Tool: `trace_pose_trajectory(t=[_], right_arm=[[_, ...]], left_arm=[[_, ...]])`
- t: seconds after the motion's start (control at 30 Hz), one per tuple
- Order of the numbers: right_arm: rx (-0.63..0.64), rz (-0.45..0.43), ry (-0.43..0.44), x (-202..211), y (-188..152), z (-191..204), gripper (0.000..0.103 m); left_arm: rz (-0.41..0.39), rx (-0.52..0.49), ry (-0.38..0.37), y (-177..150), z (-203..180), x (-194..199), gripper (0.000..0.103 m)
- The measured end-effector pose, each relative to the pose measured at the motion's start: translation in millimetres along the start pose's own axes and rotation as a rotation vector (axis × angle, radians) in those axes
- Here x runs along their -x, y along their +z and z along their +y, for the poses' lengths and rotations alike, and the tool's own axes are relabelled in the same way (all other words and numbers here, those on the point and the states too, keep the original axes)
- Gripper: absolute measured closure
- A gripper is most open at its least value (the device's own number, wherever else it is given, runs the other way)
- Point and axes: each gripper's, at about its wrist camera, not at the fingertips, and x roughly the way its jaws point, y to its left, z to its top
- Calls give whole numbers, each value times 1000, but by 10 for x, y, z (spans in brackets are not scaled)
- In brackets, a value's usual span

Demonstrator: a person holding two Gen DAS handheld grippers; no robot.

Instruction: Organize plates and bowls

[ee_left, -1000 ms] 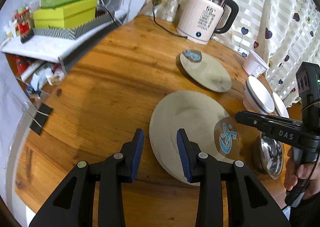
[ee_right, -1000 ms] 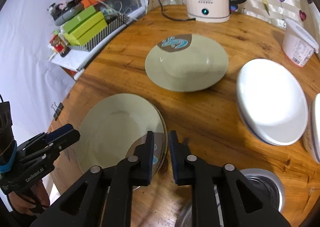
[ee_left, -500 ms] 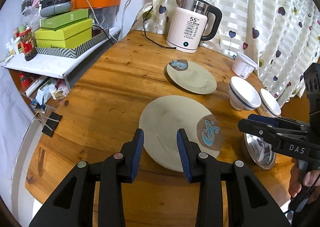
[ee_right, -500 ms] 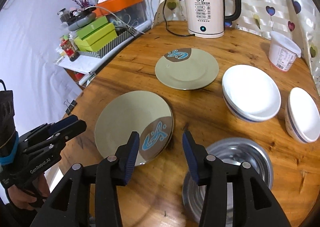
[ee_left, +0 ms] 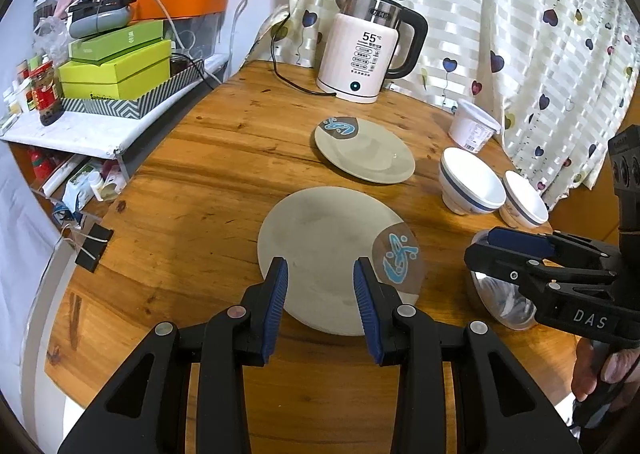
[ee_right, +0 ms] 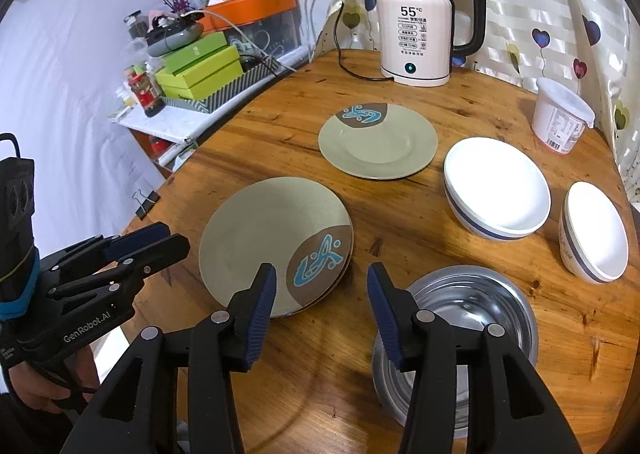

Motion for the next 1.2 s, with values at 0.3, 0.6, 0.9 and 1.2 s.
trace_pose_trajectory(t=[0.3,0.6,0.9,1.2], right_arm=[[0,-2,-4,7,31,-26,55],[-5,-3,-7,-20,82,-101,54],[-12,-5,-13,-57,151,-185,54],[-3,-19,-16,-89,315,-270,54]], left_arm=[[7,-5,-12,37,-62,-51,68],[6,-18,-25,117,-133,-102,68],[12,-22,-42,220,-166,-197,68],[17,-8,-65,403,-134,-313,68]])
